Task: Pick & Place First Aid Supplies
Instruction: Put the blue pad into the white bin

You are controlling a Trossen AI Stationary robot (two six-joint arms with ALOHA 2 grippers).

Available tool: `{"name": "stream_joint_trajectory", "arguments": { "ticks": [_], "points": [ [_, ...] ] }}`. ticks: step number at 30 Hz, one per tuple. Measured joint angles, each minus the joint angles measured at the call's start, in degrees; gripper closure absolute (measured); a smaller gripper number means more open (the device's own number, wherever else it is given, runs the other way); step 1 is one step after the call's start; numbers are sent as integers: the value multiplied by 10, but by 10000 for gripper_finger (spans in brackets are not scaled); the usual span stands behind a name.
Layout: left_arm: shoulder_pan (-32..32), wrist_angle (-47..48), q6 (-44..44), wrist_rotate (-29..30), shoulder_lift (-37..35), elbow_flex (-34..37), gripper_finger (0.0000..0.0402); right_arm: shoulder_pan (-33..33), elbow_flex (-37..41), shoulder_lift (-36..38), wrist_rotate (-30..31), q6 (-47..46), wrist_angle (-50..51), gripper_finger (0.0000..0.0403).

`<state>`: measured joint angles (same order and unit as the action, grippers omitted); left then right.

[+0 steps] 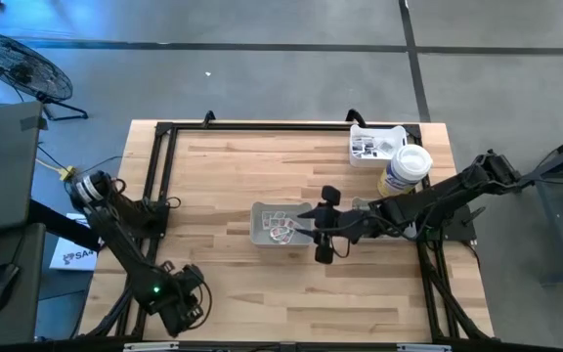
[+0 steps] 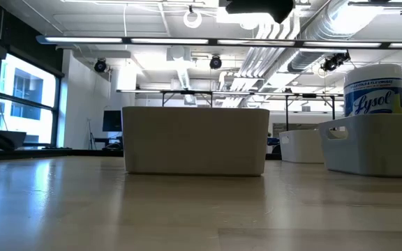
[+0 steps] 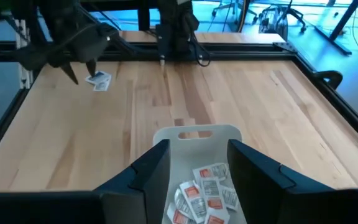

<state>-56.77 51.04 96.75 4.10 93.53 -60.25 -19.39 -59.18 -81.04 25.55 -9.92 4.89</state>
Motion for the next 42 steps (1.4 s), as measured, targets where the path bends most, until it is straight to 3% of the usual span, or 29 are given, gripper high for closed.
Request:
{"name": "stream_joint_trajectory", "arguments": {
  "ticks": [7,22,26,35,42],
  "points": [
    [0,17,-3,-63,54,1,229,11,0,0,0,-4,-1,249],
    [-7,65,-5,-68,98,-2,234,14,0,0,7,-29,-3,249],
    [-7,55,-5,-70,101,-2,266,14,0,0,6,-31,-3,249],
    [-11,55,-3,-65,103,-1,387,14,0,0,9,-16,-3,249],
    [-11,65,-26,-63,104,-13,399,14,0,0,9,-16,-2,249]
  ]
}}
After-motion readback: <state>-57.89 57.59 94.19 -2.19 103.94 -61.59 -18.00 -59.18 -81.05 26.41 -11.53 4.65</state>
